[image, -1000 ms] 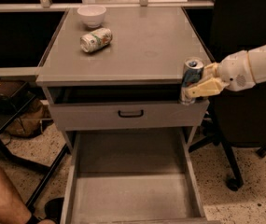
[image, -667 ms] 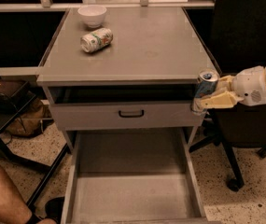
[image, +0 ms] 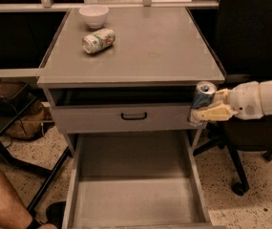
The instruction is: Place redbull can into middle drawer
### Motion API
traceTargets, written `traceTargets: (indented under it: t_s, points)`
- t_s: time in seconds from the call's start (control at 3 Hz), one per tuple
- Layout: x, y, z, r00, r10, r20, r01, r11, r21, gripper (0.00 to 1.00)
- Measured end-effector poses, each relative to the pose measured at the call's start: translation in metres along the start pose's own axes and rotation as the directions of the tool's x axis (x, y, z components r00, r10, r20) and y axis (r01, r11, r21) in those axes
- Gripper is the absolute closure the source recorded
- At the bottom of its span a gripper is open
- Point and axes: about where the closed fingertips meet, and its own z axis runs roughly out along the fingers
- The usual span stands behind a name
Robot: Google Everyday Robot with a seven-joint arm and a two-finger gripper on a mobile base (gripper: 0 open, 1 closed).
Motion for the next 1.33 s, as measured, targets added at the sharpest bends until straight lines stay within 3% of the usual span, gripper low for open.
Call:
traceTargets:
  t_s: [0.33, 0.67, 1.0, 1.33]
  points:
    - [0.054, 0.012, 0.043, 0.992, 0.117, 0.037, -0.116, 0.9930, -0.019, 1.00]
    - [0.097, 0.020, 0.075, 0.976, 0.211, 0.048, -0.209, 0.9771, -0.037, 1.00]
    - [0.123, 0.024, 0.098, 0.959, 0.278, 0.055, -0.274, 0.9596, -0.062, 1.00]
    - [0.123, 0.024, 0.098, 0.959, 0.278, 0.055, -0.274, 0.9596, -0.062, 1.00]
